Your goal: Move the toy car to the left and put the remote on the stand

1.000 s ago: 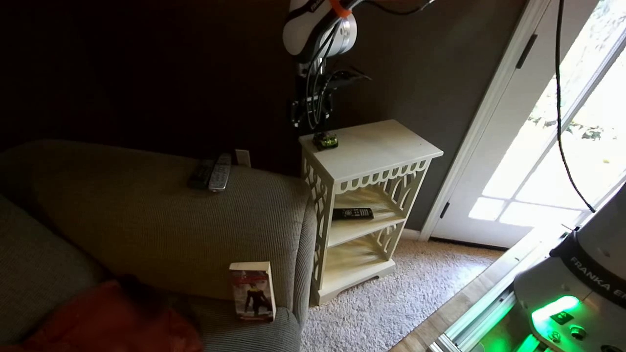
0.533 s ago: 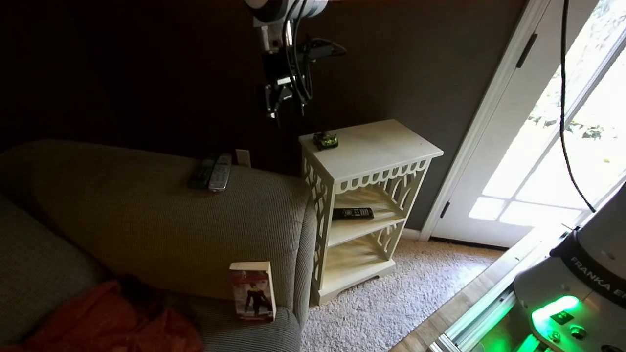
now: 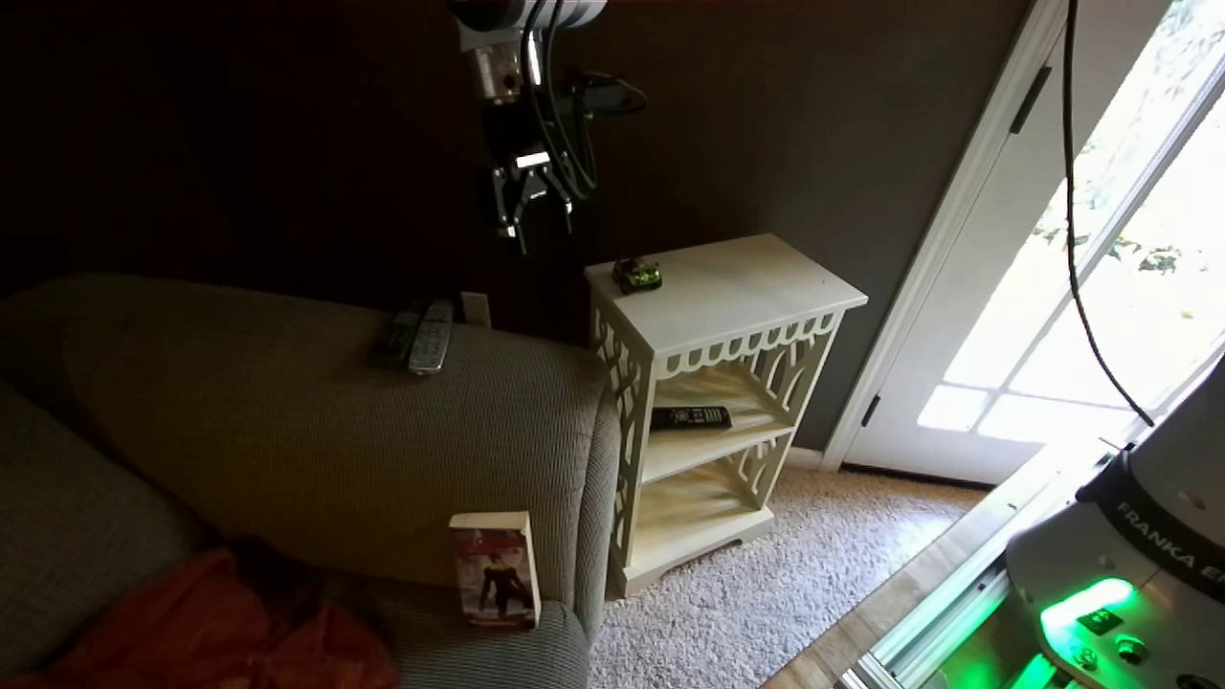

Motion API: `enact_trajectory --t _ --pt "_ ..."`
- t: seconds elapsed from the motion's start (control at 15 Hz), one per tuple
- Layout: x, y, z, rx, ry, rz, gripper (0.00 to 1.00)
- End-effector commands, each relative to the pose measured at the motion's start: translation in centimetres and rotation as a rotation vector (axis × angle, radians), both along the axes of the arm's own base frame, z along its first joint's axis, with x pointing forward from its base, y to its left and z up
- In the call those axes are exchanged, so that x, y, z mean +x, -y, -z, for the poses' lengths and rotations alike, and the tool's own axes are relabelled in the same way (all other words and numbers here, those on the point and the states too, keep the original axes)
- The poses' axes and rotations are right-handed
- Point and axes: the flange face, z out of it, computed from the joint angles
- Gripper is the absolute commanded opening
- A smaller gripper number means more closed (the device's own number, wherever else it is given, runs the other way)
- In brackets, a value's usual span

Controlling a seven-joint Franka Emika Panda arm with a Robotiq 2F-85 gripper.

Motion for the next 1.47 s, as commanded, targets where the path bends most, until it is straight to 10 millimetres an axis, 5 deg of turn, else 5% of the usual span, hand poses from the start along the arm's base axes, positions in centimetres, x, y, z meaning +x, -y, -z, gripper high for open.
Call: enact_trajectory --t 0.0,0.2,0.8,1.4 --pt "0.5 -0.6 0.4 0.031 0.010 0.071 1.00" --pt "2.5 -2.8 2.4 0.110 -0.006 0.222 1.00" --pt "7.8 -3.4 11.3 0.170 0.087 0.646 1.00" --pt "9.9 -6.1 14.5 0.191 0.070 0.877 1.00"
